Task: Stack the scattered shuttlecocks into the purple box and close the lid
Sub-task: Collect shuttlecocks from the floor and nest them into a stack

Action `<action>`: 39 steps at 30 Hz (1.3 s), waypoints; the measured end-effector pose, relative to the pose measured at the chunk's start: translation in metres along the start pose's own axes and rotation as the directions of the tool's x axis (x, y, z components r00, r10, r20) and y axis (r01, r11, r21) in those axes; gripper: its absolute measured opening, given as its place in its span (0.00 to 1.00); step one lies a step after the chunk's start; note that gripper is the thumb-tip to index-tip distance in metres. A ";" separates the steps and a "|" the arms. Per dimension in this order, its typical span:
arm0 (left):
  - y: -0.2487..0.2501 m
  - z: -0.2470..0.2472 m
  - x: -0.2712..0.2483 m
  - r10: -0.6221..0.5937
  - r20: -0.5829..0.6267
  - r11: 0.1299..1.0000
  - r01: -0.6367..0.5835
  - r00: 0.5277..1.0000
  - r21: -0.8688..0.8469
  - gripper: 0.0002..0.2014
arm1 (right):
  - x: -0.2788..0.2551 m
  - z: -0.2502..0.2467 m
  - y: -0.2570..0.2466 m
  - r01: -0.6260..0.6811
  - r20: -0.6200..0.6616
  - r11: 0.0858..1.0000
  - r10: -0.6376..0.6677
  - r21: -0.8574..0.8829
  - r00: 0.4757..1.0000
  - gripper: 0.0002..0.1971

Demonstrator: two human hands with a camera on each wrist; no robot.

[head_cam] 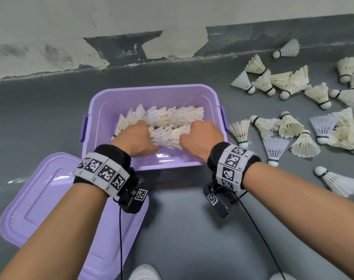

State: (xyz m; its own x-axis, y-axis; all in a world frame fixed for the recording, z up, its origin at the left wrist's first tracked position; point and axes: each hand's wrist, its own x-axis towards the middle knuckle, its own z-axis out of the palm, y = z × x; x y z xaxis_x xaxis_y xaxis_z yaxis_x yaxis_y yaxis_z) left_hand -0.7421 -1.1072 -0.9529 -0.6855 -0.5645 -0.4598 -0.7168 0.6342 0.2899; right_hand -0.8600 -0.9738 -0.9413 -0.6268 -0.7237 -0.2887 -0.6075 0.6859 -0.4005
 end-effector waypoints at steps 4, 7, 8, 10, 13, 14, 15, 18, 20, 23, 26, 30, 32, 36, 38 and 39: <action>0.031 -0.002 -0.009 0.104 -0.095 0.994 -0.106 0.990 -0.015 0.09 | -0.006 -0.010 0.006 0.080 -0.179 0.985 -0.052 0.153 0.982 0.19; 0.062 -0.001 -0.012 0.178 -0.205 0.955 -0.219 0.962 -0.199 0.09 | -0.004 -0.027 0.026 0.134 -0.379 0.945 -0.011 0.299 0.925 0.20; 0.073 -0.001 -0.012 0.176 -0.226 0.924 -0.240 0.958 -0.299 0.10 | 0.000 -0.035 0.037 0.146 -0.442 0.929 0.021 0.341 0.897 0.19; 0.093 0.000 -0.009 0.144 -0.230 0.799 -0.251 0.962 -0.547 0.11 | 0.008 -0.048 0.065 0.135 -0.538 0.913 0.103 0.385 0.836 0.16; 0.121 0.005 -0.003 0.081 -0.251 0.582 -0.250 0.965 -0.774 0.11 | 0.023 -0.057 0.108 0.007 -0.539 0.941 0.188 0.339 0.821 0.08; 0.129 0.008 -0.001 0.069 -0.270 0.561 -0.261 0.961 -0.785 0.11 | 0.026 -0.056 0.120 -0.035 -0.490 0.957 0.178 0.287 0.853 0.05; 0.135 0.012 0.001 0.066 -0.287 0.558 -0.274 0.956 -0.783 0.12 | 0.029 -0.053 0.130 -0.060 -0.410 0.975 0.146 0.216 0.900 0.08; 0.156 0.026 0.003 0.101 -0.299 0.551 -0.303 0.949 -0.778 0.13 | 0.033 -0.040 0.151 -0.065 -0.121 0.997 0.068 0.031 0.990 0.26; 0.163 0.036 0.003 0.106 -0.295 0.553 -0.303 0.950 -0.777 0.14 | 0.032 -0.029 0.157 -0.071 -0.044 0.997 0.071 -0.007 0.997 0.28; 0.168 0.043 0.002 0.071 -0.328 0.592 -0.304 0.942 -0.746 0.13 | 0.029 -0.015 0.165 -0.077 -0.039 0.996 0.079 0.050 0.996 0.21; 0.175 0.040 -0.001 0.057 -0.335 0.602 -0.300 0.941 -0.740 0.13 | 0.023 -0.013 0.168 -0.053 -0.122 0.987 0.072 0.153 0.990 0.14; 0.198 0.035 -0.005 0.052 -0.296 0.616 -0.264 0.954 -0.742 0.11 | 0.002 -0.039 0.169 -0.003 -0.281 0.906 0.134 0.422 0.950 0.07; 0.211 0.036 -0.007 0.070 -0.287 0.658 -0.261 0.955 -0.707 0.14 | -0.012 -0.056 0.171 0.056 -0.346 0.855 0.148 0.516 0.927 0.06; 0.233 0.033 -0.007 0.172 -0.277 0.850 -0.285 0.945 -0.443 0.35 | -0.031 -0.088 0.174 0.135 -0.370 0.771 0.138 0.623 0.919 0.06; 0.243 0.033 -0.007 0.238 -0.244 0.858 -0.321 0.940 -0.401 0.43 | -0.034 -0.101 0.175 0.148 -0.339 0.748 0.109 0.647 0.934 0.06; 0.247 0.034 -0.006 0.253 -0.240 0.847 -0.334 0.937 -0.413 0.44 | -0.033 -0.105 0.175 0.158 -0.329 0.736 0.092 0.658 0.940 0.06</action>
State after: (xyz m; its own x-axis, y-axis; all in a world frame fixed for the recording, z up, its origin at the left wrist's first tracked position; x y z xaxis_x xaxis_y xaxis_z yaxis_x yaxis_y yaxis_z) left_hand -0.9106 -0.9290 -0.9070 -0.8544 -0.4955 -0.1562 -0.4311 0.5081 0.7456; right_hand -0.9971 -0.8220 -0.9107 -0.8057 -0.5920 -0.0221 -0.2251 0.3405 -0.9129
